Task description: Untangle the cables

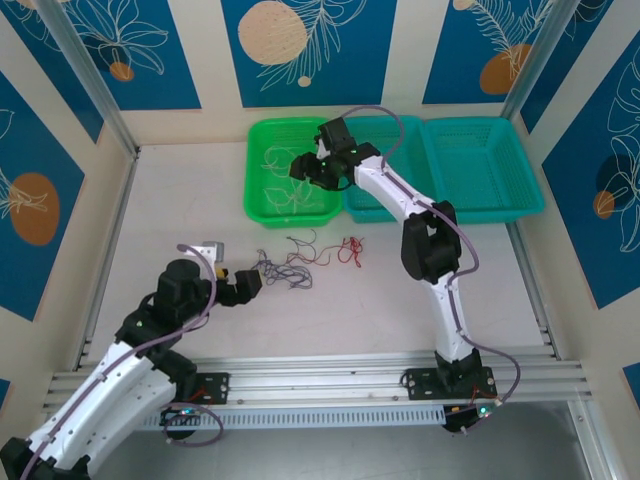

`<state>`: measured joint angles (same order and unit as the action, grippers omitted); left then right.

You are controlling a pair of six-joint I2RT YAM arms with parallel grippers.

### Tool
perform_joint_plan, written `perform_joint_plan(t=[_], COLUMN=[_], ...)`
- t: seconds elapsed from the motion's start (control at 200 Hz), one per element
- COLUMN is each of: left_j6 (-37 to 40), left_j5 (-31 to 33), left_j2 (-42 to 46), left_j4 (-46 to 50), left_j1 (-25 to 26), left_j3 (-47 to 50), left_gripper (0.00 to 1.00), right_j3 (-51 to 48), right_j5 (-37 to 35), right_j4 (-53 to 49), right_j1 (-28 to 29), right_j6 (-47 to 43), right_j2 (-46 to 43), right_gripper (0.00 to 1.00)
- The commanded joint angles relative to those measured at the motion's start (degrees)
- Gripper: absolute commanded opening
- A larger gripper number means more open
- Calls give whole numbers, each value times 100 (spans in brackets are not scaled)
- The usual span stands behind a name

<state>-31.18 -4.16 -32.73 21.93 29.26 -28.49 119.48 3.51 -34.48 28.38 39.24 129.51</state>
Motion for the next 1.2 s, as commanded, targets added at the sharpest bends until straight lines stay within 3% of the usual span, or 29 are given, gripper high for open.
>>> perform_joint_plan(t=[0.0,0.19,0.33,0.475,0.66,0.85,1.035,1.11,1.195], left_j6=[-203,-1022,-1049,-817,-299,145,177,193,243], left_j5=[-99,363,488,1394,1340,321,18,-300,-844], left_j2=[-295,-1283,-2140,-2959,-4004,-4838,-5359,-5550,-5681], left_j4=[88,-75,-509,-544,-1067,-2059,-2450,-2589,-2791], left_j1=[-26,-42,-34,-60,-280,-551,-791,-862,-895], left_j3=[11,-160,-356,-656,-941,-1085,-1199,-1244,-1239], left_gripper=[100,92,90,89,90,71,62,47,10], right_j3=[-129,-2454,-4517,-5941,-6135,-5677,-5611,-5660,-5662], right_j5=[-162,-442,-1243,-1625,-1478,-1316,-1032,-1013,-895], right_j4=[-135,517,1022,1345,1644,1722,1978,2089,2227], right_j1=[-12,136,733,1391,2169,2252,2260,2253,2204], right_j6=[-336,-589,-674,-60,161,482,547,550,617], right_j2=[-1072,-3314,-5025,-5858,-5169,-4045,-3654,-3547,-3360], right_gripper=[67,67,67,67,66,66,65,65,66])
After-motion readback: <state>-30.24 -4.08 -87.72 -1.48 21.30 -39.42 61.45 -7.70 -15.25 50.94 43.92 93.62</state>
